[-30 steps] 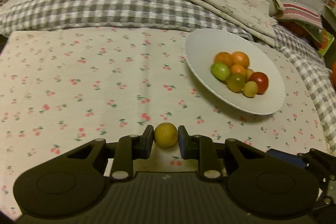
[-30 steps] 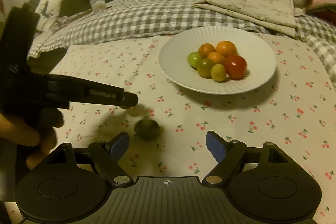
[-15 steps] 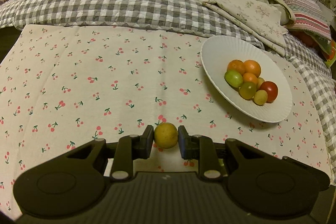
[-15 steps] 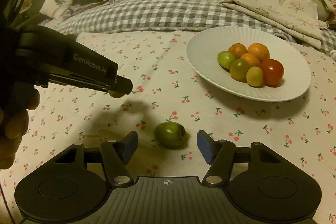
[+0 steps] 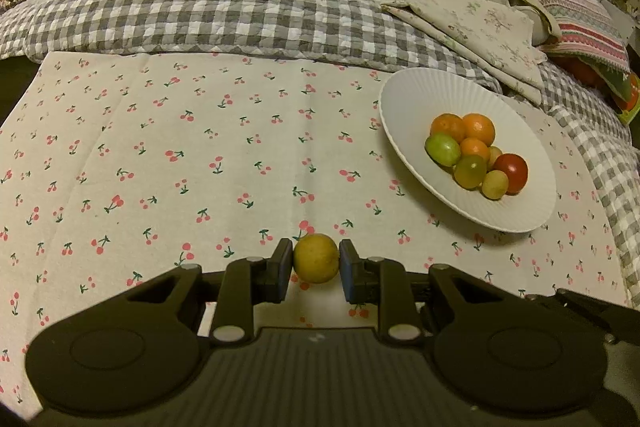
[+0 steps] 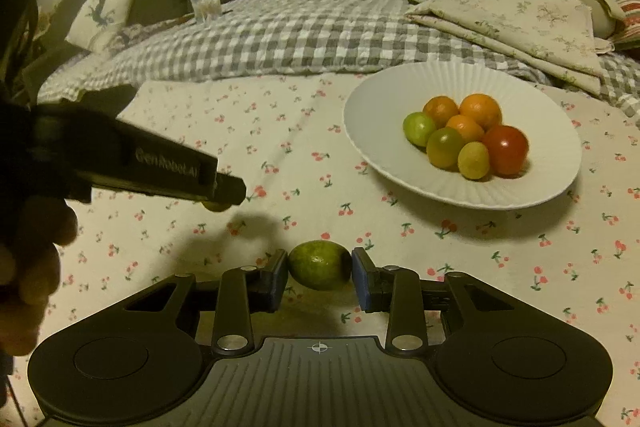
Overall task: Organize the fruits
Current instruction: 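Carry the yellow fruit and lime into the white bowl and open both tools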
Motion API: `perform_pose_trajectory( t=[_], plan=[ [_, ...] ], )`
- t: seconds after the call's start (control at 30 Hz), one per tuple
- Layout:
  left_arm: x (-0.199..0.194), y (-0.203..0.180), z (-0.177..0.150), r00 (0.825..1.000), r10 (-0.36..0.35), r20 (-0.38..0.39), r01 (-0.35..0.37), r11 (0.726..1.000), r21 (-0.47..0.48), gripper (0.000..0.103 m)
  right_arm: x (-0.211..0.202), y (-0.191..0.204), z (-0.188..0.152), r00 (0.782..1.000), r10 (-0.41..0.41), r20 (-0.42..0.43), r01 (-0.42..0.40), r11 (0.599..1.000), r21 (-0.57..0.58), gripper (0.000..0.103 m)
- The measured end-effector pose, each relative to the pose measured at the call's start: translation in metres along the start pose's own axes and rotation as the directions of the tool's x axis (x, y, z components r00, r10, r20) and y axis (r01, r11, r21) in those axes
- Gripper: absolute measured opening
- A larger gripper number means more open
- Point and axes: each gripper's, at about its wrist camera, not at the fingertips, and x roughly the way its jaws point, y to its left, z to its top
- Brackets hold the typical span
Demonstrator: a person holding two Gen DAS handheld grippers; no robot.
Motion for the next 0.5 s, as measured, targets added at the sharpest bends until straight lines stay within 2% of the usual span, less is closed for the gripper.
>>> perform_pose_trajectory(
  t=[0.17, 0.5],
  plan=[
    [-0.001, -0.002, 0.001, 1.0, 0.001, 0.007, -0.001, 1.0, 0.01, 0.023, -0.009, -0.007, 0.005, 1.0, -0.011, 0.005, 0.011, 1.0, 0.023, 0.033],
    [-0.003, -0.013, 0.003, 0.999, 0.003, 0.036, -0.005, 0.998, 0.06, 0.023, -0.035, -0.02, 0.015, 0.997, -0.023, 0.074, 0.018, 0.998, 0.061, 0.033]
  ],
)
